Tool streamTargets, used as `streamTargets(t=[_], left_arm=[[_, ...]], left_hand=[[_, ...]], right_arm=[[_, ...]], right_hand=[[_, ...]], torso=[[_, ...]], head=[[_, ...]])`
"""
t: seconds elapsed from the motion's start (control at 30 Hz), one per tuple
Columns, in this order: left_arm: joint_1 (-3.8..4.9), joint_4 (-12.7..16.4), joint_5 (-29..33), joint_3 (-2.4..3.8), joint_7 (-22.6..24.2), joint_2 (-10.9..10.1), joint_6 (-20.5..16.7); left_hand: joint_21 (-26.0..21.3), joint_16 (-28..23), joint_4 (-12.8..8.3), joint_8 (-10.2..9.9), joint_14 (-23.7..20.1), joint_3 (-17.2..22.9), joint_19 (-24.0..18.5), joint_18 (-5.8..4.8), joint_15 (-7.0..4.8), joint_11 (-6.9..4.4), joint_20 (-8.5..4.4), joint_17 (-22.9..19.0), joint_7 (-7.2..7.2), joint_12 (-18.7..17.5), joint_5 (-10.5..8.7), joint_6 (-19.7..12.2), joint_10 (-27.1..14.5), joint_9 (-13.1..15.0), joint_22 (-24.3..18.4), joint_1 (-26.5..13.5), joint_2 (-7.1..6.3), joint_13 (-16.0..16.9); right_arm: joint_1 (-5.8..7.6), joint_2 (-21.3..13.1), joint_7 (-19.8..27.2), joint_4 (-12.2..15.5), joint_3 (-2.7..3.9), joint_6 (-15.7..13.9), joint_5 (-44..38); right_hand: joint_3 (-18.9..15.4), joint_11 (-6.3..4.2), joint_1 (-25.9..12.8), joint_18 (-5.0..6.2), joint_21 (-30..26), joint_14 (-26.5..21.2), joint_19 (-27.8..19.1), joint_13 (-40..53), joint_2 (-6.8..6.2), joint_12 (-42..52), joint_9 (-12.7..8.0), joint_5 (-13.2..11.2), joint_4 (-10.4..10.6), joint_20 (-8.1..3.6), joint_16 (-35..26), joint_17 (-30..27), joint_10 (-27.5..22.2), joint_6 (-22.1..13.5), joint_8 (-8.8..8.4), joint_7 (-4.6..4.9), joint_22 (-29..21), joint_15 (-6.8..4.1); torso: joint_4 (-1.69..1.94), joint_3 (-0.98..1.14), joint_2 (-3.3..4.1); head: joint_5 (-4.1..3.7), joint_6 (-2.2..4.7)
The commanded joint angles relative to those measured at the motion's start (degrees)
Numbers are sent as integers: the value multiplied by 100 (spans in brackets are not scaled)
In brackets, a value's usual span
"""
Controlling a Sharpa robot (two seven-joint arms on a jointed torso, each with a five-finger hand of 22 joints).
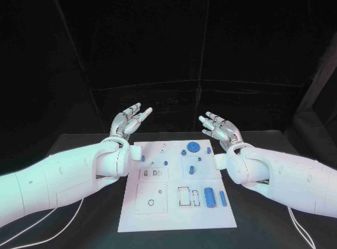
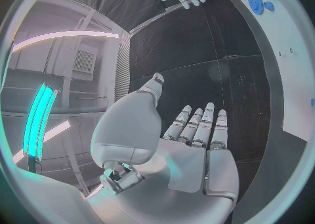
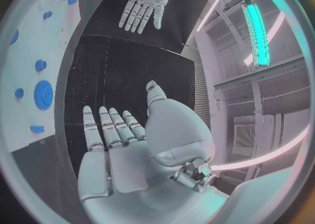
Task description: Assemble the parts on the task board
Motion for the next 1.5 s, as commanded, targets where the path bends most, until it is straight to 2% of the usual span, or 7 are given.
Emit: streamTargets(t=[0.03,0.2,0.3,0.33,0.47,1.03,1.5], left_arm=[[18,-35,89,-6,271,18,363],[18,-35,89,-6,271,18,363],[18,-35,89,-6,271,18,363],[45,23,100,-5,51,-274,774],[76,149,85,-6,-24,-419,842],[126,1164,-278,-6,-167,-1018,1024],[128,1529,-348,-6,-65,-1086,1213]], left_hand=[[143,256,78,89,1070,36,535,119,140,271,147,141,360,141,41,391,666,48,87,346,50,74],[565,587,65,270,2140,7,2187,30,236,479,127,268,450,513,43,1245,2356,142,301,410,107,232],[749,744,43,436,2581,-10,2808,110,125,380,113,313,540,675,44,1986,2992,217,357,459,164,260],[802,820,27,503,2781,-6,2985,163,68,347,93,342,534,715,42,2277,3138,246,368,490,195,261],[912,993,-68,658,3327,13,3485,189,-100,196,0,448,462,843,48,2848,3636,286,374,623,254,277],[783,933,-429,531,3865,433,4196,168,-259,84,-184,847,374,587,142,3200,4085,158,229,864,235,206],[751,835,-469,446,3813,487,4329,161,-239,111,-183,921,399,470,135,3171,4048,146,218,818,197,192]], right_arm=[[40,85,-416,-190,-6,1137,-595],[67,163,-540,-363,-15,1465,-751],[72,179,-565,-399,-17,1531,-783],[249,5,-600,-539,-11,723,-2779],[400,-39,-720,-518,-11,597,-3481],[919,-28,-1821,-515,-8,1021,-6544],[998,174,-2891,-375,-3,1657,-8496]], right_hand=[[199,284,970,508,432,2466,1906,168,54,412,144,-329,-671,53,423,162,2370,1542,260,484,191,123],[401,89,1262,604,694,3309,2661,141,-14,549,224,-383,-1019,-22,540,146,3258,3001,480,441,222,-68],[520,-5,1316,612,787,3679,2949,140,-68,523,213,-236,-1149,-135,561,160,3569,3403,491,419,219,-183],[567,-29,1311,611,815,3787,3038,140,-84,496,206,-205,-1182,-172,553,164,3662,3479,480,407,216,-218],[749,-148,1258,610,952,4233,3375,148,-158,419,206,-185,-1289,-331,568,221,4061,3795,474,337,232,-368],[1228,-556,1016,581,2145,5551,4338,278,-560,323,308,-117,-1509,-905,1543,1196,5241,4631,463,110,854,-880],[1658,-578,688,592,3509,6068,4742,245,-938,156,271,-209,-1367,-1153,3503,2791,5000,4439,202,29,1669,-1028]], torso=[[-1,0,4],[-1,0,4],[-1,0,4],[-6,12,100],[-1,4,171],[105,-59,500],[201,-102,762]], head=[[0,0],[0,0],[0,0],[-53,-31],[-54,-10],[-166,42],[-198,57]])
